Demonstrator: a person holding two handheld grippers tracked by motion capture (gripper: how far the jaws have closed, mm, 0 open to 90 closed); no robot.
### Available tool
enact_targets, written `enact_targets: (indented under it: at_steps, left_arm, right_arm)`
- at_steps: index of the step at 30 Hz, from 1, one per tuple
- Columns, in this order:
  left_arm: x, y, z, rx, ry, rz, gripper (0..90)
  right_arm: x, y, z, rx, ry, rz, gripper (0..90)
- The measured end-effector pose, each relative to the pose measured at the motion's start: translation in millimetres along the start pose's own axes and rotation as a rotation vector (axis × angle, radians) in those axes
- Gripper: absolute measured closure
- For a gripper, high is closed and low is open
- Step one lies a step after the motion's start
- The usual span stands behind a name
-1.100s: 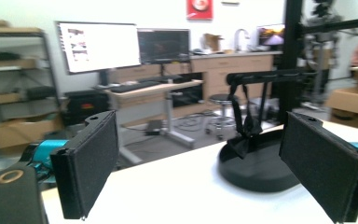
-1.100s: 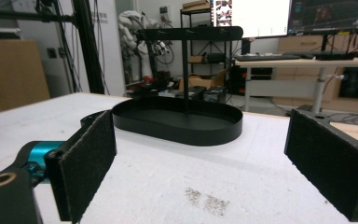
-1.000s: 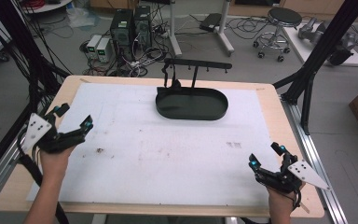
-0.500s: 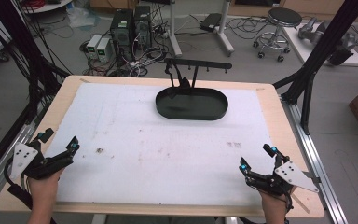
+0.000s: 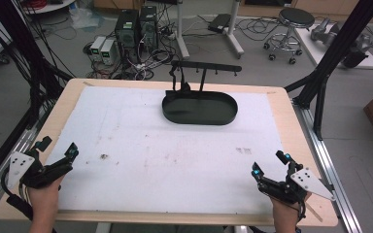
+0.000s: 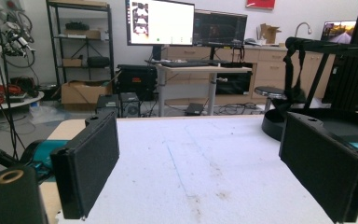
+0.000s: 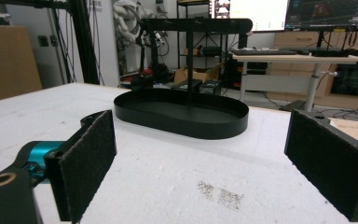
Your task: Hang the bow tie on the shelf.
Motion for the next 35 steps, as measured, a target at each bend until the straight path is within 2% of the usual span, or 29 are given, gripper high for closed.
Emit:
enact_targets:
  at_steps: [8,14,23,35]
  left_arm:
    - [-0.7,0.7,1.7,-0.007,-0.005,0.012,12.5]
    - [0.3,1.4,3.8,-0.004,-0.016,0.022,12.5]
    - [0.2,1.5,6.5,-0.025,-0.018,0.036,12.6]
    - [1.3,1.7,8.7,-0.012,-0.028,0.048,12.7]
  right_arm:
    - [-3.9,0.1,-4.7,0.021,0.015,-0.013,8.0]
    - [-3.7,1.1,-6.0,0.019,0.02,-0.013,8.0]
    - [-3.6,0.5,-4.3,0.015,0.019,-0.014,8.0]
    - [-3.3,0.6,-4.5,0.019,0.021,-0.015,8.0]
Point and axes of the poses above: each handheld gripper's, and its own axes: x roughly forward along the jaws, y roughly out of its underside, z roughly to its left, the point moved 4 cm from there along x, roughly forward along the jaws, and after that the axes turned 7 degrees about -x, right-handed, at the moved point
